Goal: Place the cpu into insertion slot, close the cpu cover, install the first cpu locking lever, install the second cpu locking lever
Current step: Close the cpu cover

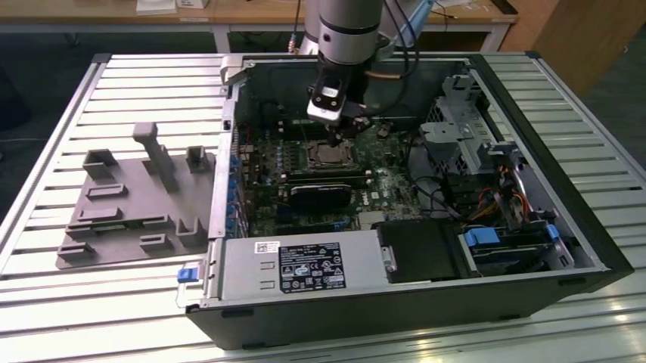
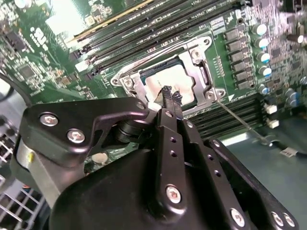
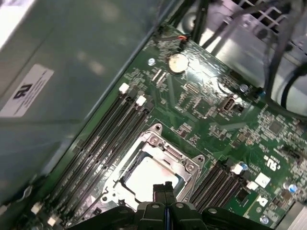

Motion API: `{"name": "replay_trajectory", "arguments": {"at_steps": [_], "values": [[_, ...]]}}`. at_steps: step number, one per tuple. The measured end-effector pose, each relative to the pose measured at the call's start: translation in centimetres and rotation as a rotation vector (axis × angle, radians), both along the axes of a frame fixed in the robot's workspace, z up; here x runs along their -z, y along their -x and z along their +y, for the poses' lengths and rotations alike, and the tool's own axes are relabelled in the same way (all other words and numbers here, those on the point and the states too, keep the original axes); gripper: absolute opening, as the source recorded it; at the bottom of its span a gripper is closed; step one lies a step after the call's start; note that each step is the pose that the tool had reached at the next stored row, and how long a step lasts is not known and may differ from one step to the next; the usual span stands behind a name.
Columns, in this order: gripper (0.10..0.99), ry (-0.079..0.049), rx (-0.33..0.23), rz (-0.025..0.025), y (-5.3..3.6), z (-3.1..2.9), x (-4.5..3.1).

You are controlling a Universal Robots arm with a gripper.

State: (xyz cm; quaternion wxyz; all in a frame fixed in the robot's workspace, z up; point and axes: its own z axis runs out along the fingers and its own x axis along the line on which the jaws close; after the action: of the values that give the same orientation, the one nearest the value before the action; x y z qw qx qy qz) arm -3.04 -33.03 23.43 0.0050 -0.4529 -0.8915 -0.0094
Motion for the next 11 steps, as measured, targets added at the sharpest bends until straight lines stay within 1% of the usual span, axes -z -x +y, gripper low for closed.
{"name": "replay_trajectory", "arguments": {"at_steps": [11], "values": [[0.106, 0.0, -0.171, 0.0, 0.0, 0.0, 0.0]]}}
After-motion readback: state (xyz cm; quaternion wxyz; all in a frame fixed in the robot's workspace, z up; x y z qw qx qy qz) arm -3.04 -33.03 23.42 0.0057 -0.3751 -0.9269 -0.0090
